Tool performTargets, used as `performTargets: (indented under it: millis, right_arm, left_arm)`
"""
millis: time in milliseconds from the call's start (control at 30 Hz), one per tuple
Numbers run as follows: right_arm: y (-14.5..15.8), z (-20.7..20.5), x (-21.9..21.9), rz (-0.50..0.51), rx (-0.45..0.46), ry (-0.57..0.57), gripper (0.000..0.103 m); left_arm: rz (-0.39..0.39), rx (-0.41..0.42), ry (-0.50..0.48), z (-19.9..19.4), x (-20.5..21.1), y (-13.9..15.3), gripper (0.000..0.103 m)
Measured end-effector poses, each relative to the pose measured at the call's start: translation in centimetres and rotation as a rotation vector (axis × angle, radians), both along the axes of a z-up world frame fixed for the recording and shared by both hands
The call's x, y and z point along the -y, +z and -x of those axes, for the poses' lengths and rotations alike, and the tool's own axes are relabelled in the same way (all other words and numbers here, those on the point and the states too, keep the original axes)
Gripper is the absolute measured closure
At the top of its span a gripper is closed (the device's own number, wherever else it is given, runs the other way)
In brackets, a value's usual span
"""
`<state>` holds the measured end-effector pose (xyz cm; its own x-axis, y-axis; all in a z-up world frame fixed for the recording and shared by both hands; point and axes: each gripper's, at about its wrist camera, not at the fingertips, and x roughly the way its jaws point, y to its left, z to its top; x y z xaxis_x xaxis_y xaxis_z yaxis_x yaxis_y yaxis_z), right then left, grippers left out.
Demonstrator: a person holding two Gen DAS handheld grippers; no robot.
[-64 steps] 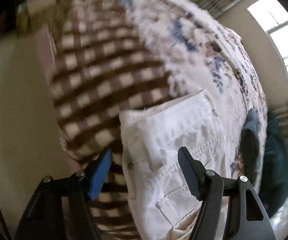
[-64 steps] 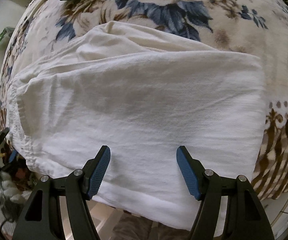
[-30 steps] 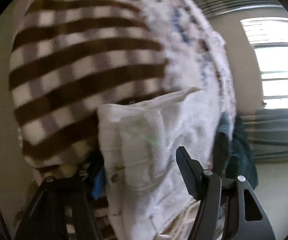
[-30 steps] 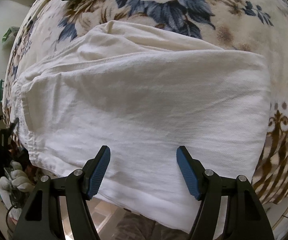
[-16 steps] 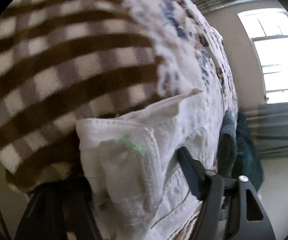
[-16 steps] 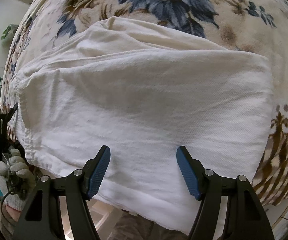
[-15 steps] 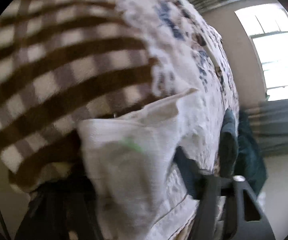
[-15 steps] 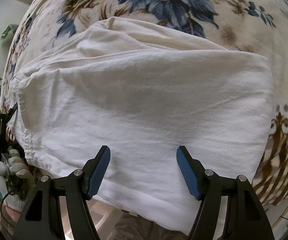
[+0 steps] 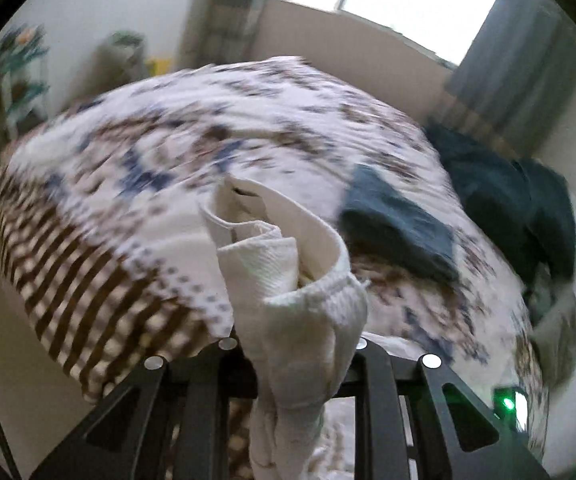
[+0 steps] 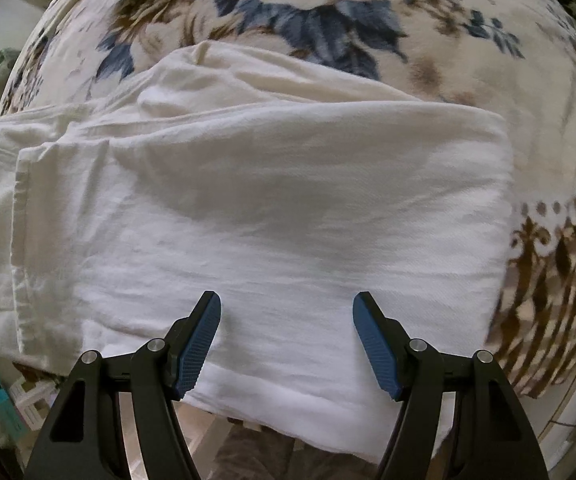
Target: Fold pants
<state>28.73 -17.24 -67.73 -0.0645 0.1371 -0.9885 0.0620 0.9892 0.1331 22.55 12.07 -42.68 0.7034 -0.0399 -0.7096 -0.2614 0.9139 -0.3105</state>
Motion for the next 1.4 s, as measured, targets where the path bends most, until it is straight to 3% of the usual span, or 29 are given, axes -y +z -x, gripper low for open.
performTargets:
  millis: [167, 233, 333, 500, 600, 700, 733, 767, 833, 933, 1033, 1200, 1300, 1400]
  right_arm:
    - [1.4, 1.0, 3.2, 0.038, 0.021, -0.057, 0.032]
    - [2.0, 1.7, 5.1, 0.054, 0.028, -0.087, 0.032]
    - [2.3, 2.7, 7.7, 0.119, 0.018, -0.118, 0.032]
    - [2.2, 4.8, 12.9, 0.166, -0.016, -0.198, 0.032]
    - [2.3, 5.9, 15.5, 0.190, -0.027, -0.225, 0.032]
    - [2.7, 6.4, 17.8, 0.174, -0.026, -0.267, 0.032]
    - [2.9, 6.5, 18.3, 0.162, -0.020, -0.279, 0.032]
    - [3.3, 6.6, 19.1, 0.148, -0.014, -0.295, 0.032]
    - [3.9, 6.8, 21.7, 0.098, 0.006, -0.328, 0.032]
    - [5.2, 6.5, 22.5, 0.001, 0.053, -0.350, 0.032]
    - [6.2, 5.7, 22.6, -0.138, 0.083, -0.338, 0.032]
    - [6.8, 4.1, 17.2, -0.332, 0.119, -0.250, 0.032]
    - [6.0, 3.3, 13.3, -0.372, 0.090, -0.213, 0.031]
    - [4.2, 3.2, 12.0, -0.486, 0.032, -0.250, 0.031]
  left_arm:
    - [-0.167, -0.013, -0.285, -0.4, 10.9, 1.5, 0.086]
    - [-0.246, -0.045, -0.419, -0.1, 16.3, 0.3, 0.087]
    - [-0.285, -0.101, -0.583, 0.9, 22.6, -2.3, 0.087]
    - [-0.349, -0.208, -0.739, 2.5, 29.3, -6.3, 0.087]
    - [-0.393, -0.319, -0.768, 2.6, 30.4, -9.0, 0.084]
    - [-0.415, -0.380, -0.752, 2.7, 30.4, -9.2, 0.075]
    - [-0.418, -0.384, -0.742, 2.8, 30.3, -8.8, 0.066]
    - [-0.425, -0.381, -0.726, 3.0, 30.1, -8.4, 0.048]
    - [-0.445, -0.384, -0.680, 3.4, 29.6, -7.7, 0.021]
    - [-0.446, -0.428, -0.622, 4.5, 28.2, -7.0, 0.019]
    - [-0.400, -0.475, -0.553, 5.6, 26.3, -6.3, 0.019]
    - [-0.346, -0.525, -0.471, 6.4, 22.3, -5.6, 0.019]
    - [-0.339, -0.547, -0.460, 6.5, 21.1, -5.7, 0.014]
    - [-0.376, -0.548, -0.482, 6.6, 21.6, -6.4, 0.014]
